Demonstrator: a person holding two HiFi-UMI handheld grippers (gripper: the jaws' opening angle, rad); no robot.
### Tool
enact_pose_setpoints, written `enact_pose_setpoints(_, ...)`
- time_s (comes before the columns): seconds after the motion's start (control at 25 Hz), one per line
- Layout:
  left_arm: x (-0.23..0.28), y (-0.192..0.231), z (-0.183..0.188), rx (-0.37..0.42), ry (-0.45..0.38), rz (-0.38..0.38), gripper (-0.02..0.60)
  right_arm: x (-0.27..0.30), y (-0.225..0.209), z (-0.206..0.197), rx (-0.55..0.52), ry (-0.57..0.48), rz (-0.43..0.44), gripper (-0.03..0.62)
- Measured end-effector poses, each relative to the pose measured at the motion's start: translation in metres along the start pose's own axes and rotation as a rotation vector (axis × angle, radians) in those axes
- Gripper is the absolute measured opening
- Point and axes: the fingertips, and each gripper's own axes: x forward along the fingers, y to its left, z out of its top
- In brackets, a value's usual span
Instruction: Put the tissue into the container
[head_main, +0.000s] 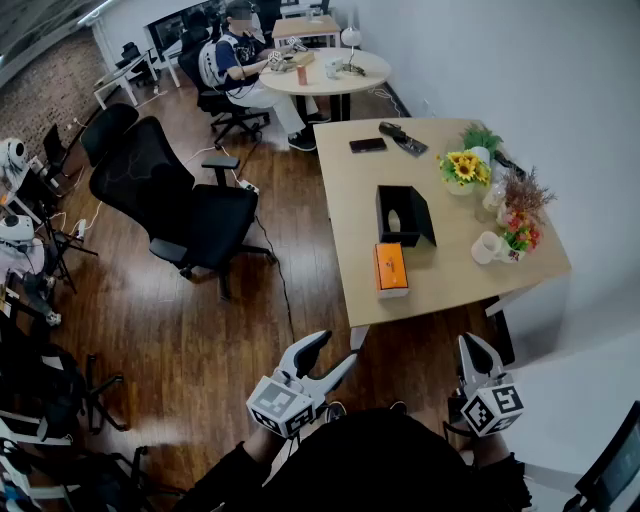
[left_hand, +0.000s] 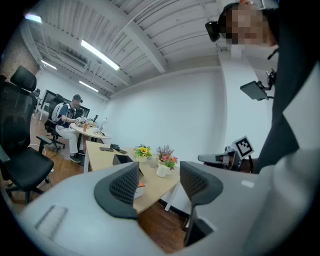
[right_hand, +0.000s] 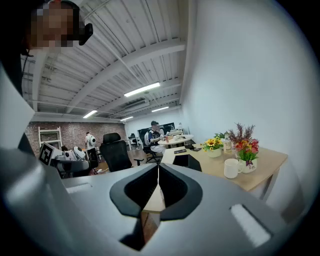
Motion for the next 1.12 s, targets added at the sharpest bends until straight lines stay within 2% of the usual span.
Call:
enact_pose_setpoints(0.2,0.032,0.053,0.012,0.039,0.008,-0.014,0.245,0.046,-0.007,0.021,-0.035,-0.048,0.002,0.008)
enact_pose_setpoints(0.32,0.051,0.07,0.007,0.022,0.049,-0.022,0.255,0.061,-0.018,0.019,-0.024,-0.042,-0.015,0.008)
enact_pose_setpoints(0.48,0.079,0.088,-0.001,-0.003,0.092,0.009,0.27,0.088,-0.037,0.013,-0.042,-0.025,-0.01,0.022)
enact_pose_setpoints(0.64,0.118,0.106,-0.015,-0.033,0.154,0.056,0.278,0.131,-0.059,0.0,-0.085,0.011,0.042,0.052)
enact_pose_setpoints(0.8,0.165,0.123,-0.019,-0.066,0.199,0.09,0.276,0.184,-0.081,-0.01,-0.082,0.07,0.139,0.086)
enact_pose_setpoints(0.88,0.187,0.133,-0.024,-0.113,0.228,0.117,0.276,0.207,-0.089,-0.02,-0.061,0.117,0.195,0.087)
enact_pose_setpoints(1.0,0.219,0.152,-0.037,-0.236,0.272,0.161,0.283,0.244,-0.105,-0.039,0.007,0.208,0.273,0.088)
enact_pose_setpoints(1.12,0.248,0.173,-0.053,-0.337,0.33,0.194,0.319,0.278,-0.117,-0.057,0.103,0.303,0.331,0.133)
